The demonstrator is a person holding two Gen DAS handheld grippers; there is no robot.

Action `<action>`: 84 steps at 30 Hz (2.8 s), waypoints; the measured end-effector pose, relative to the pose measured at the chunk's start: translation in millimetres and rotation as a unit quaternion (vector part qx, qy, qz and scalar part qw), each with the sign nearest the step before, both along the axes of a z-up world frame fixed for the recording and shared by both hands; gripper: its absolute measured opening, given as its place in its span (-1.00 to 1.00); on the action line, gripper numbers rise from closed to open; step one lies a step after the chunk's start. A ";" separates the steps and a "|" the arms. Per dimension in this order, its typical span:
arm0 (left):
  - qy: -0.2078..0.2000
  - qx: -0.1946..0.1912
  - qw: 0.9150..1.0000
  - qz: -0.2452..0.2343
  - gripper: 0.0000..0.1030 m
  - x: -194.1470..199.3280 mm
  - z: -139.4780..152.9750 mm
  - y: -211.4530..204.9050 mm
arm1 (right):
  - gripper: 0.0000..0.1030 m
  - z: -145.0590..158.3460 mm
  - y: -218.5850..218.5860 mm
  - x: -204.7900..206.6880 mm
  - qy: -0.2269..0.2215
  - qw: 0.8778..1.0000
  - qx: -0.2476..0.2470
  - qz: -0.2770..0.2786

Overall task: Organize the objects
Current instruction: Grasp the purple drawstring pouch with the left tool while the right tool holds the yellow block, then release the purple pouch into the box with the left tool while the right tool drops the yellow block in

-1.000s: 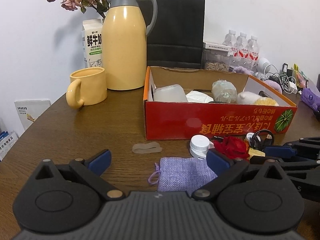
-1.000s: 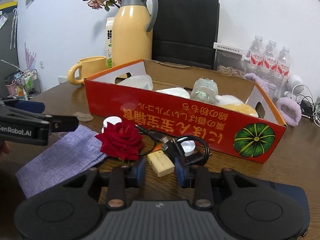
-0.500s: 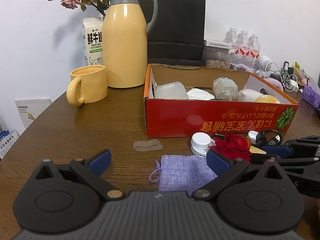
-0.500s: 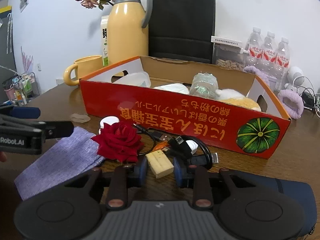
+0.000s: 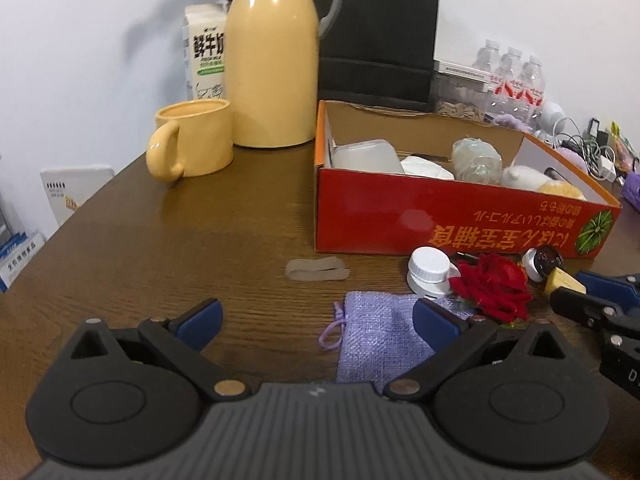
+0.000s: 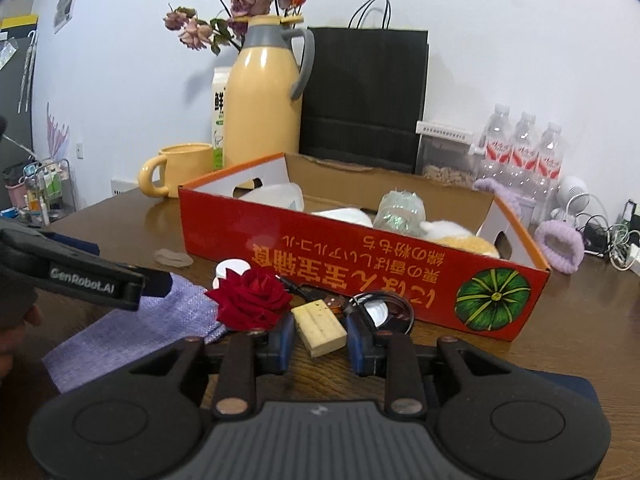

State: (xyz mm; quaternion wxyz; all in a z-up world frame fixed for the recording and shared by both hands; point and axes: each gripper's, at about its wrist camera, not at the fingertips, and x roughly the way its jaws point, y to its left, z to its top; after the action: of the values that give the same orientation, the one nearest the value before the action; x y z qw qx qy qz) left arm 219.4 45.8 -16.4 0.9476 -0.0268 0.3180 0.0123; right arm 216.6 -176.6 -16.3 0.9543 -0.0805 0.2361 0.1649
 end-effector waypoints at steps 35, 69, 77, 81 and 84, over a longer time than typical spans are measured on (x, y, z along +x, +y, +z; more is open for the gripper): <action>0.069 0.027 0.996 -0.044 1.00 6.0 -8.8 -24.8 | -0.47 5.5 -12.2 -25.0 -0.024 0.999 0.026 0.010; -0.036 0.037 0.998 -0.032 -0.70 -51.7 5.4 -19.7 | -0.47 3.1 -10.2 -27.3 -0.027 0.999 0.021 0.008; -0.079 0.025 0.996 -0.041 -0.71 -66.7 35.2 -23.9 | -0.47 7.0 -10.3 -32.3 -0.045 0.999 0.027 0.011; -0.096 0.020 0.994 -0.049 -0.70 -64.1 50.3 -29.4 | -0.47 15.6 -10.9 -32.4 -0.058 0.998 0.037 0.012; -0.109 0.017 0.992 -0.056 -0.70 -55.5 62.0 -36.0 | -0.47 25.8 -11.7 -26.4 -0.066 0.997 0.046 0.009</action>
State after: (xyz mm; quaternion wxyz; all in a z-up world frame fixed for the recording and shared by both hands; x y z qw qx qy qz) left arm 163.9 9.8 45.6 0.9762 0.0056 0.2131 -0.0388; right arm 190.2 -188.3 9.5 0.9689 -0.0491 0.1636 0.1789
